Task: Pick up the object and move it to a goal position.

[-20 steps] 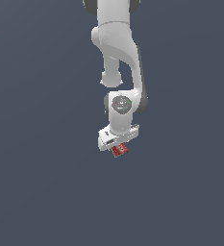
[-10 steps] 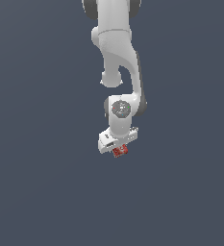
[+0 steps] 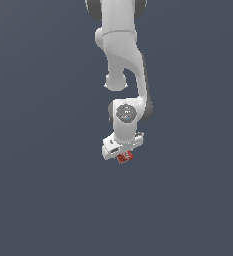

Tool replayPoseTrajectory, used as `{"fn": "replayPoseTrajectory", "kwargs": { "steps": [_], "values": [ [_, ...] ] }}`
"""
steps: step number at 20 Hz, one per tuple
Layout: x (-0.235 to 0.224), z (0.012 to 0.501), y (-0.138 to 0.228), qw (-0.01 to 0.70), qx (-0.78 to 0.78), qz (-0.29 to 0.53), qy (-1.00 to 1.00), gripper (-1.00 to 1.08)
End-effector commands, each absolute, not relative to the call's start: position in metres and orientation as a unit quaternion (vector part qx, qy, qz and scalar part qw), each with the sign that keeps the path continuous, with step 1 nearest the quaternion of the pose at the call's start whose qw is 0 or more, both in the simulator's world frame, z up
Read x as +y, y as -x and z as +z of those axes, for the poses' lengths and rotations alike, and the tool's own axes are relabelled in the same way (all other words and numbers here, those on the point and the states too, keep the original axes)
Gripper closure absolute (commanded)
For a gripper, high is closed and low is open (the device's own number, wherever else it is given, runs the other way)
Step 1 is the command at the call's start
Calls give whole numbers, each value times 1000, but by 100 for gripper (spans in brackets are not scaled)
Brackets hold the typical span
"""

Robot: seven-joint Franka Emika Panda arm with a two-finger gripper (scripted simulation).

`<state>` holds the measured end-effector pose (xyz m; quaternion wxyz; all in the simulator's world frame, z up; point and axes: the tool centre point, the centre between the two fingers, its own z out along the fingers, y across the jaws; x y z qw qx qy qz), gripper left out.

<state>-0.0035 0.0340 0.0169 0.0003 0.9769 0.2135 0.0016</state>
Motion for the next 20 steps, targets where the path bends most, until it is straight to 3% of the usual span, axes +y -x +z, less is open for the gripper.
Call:
{"fn": "replayPoseTrajectory", "kwargs": {
  "steps": [1, 9, 15, 20],
  "values": [
    [35, 22, -1, 1, 216, 7, -976, 108],
    [52, 99, -56, 5, 246, 85, -966, 108],
    [77, 220, -109, 10, 286, 192, -939, 108],
    [99, 333, -131, 14, 318, 285, -904, 108]
  ]
}}
